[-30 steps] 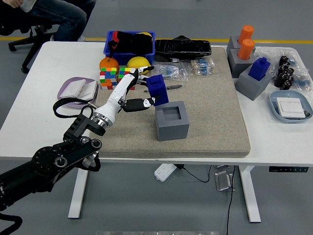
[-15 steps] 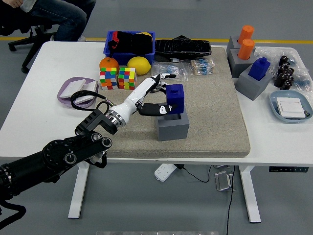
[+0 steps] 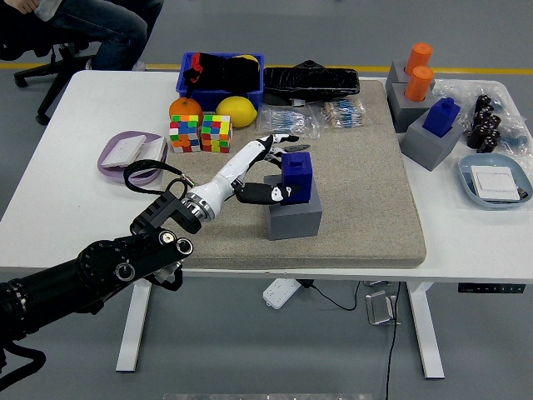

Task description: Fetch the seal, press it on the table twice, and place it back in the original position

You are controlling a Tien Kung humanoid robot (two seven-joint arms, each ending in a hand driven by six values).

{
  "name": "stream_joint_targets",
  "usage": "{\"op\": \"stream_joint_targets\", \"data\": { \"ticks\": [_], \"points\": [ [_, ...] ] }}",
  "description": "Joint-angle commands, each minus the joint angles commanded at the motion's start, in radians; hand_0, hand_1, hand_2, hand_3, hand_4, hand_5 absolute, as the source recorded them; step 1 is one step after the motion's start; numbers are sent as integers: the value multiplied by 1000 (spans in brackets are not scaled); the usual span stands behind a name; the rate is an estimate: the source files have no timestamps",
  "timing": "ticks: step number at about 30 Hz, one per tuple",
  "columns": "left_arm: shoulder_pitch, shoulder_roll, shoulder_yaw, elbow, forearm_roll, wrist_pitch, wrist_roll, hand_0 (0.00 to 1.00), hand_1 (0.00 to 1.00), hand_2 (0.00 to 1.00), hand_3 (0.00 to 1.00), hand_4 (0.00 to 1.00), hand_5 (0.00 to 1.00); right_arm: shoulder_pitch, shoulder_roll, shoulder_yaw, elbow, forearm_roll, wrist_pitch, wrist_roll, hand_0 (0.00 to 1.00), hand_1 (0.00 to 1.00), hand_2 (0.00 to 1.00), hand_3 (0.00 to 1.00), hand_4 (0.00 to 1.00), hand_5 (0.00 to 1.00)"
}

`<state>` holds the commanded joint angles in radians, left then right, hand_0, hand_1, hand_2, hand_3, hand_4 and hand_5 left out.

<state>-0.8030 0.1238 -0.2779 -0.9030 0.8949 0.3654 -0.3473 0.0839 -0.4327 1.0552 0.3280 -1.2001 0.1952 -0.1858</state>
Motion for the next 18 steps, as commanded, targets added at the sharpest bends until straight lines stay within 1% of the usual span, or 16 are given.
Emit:
{"op": "stream_joint_targets", "data": {
  "ticks": [18],
  "points": [
    [3, 1, 19, 12, -14, 2, -1, 821, 574, 471, 874, 721, 2, 0, 3, 4, 0, -3, 0, 1, 951, 798, 797, 819, 900, 498]
  ]
}}
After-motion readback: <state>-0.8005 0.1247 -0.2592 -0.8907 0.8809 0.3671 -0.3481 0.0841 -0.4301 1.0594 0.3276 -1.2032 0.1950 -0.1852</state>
